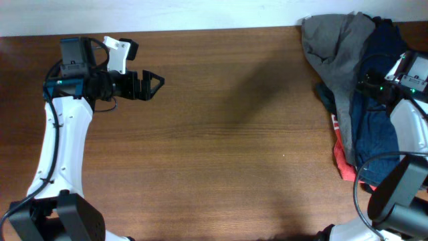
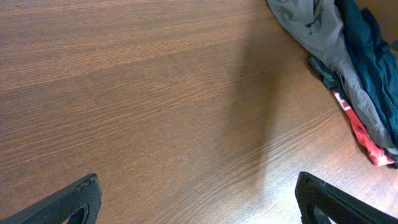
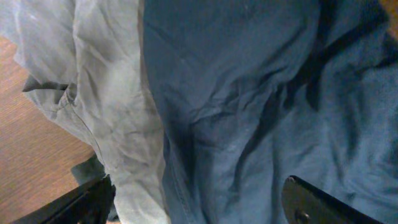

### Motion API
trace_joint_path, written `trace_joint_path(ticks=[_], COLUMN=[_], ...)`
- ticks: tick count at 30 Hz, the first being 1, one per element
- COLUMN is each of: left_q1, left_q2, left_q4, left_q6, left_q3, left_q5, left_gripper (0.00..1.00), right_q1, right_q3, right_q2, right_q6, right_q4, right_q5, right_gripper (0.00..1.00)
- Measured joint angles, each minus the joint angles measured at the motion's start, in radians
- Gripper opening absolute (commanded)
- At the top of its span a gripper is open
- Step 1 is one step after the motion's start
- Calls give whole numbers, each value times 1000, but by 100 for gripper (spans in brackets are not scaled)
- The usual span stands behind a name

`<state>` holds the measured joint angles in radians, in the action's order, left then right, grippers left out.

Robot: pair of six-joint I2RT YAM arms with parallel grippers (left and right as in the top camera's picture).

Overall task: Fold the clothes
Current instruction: 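Grasp the navy shorts in the pile with the right gripper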

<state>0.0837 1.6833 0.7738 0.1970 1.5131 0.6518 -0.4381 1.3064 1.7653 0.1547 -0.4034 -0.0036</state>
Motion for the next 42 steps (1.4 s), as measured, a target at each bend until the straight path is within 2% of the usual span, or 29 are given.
trace_joint_path(ticks=[4,8,17,20,24,26,28,30,36,42], left_q1=[-17,-41,-84,-96,-106,-107,-107,-107,-107,-107], left_q2=[0,0,0,0,0,0,0,0,0,0], left_q4=[-3,-15,-22,-23,-24,-28,-29,-30,-38,-54], left_q6=[0,0,0,0,0,0,0,0,0,0], left_q3=[0,0,0,0,0,0,0,0,0,0], left_q5=[0,-1,-50,-73,-85,-88,-91,-92,-102,-114], left_gripper=[99,99,99,99,99,99,99,99,99,99], right_q1=[0,0,0,0,0,0,0,0,-1,-1], right_q3=[0,0,0,0,0,0,0,0,29,140], right_q2=[43,89,153,164,189,203,214,217,217,171], right_q6=[2,-1,4,5,5,2,6,6,4,3], right_q4=[17,33,92,105,121,122,125,129,95,-70], right_q5=[0,-1,-2,-4,-4,-3,-1,2,7,6], right_gripper=[82,72,66,54,45,33,16,4,4,4])
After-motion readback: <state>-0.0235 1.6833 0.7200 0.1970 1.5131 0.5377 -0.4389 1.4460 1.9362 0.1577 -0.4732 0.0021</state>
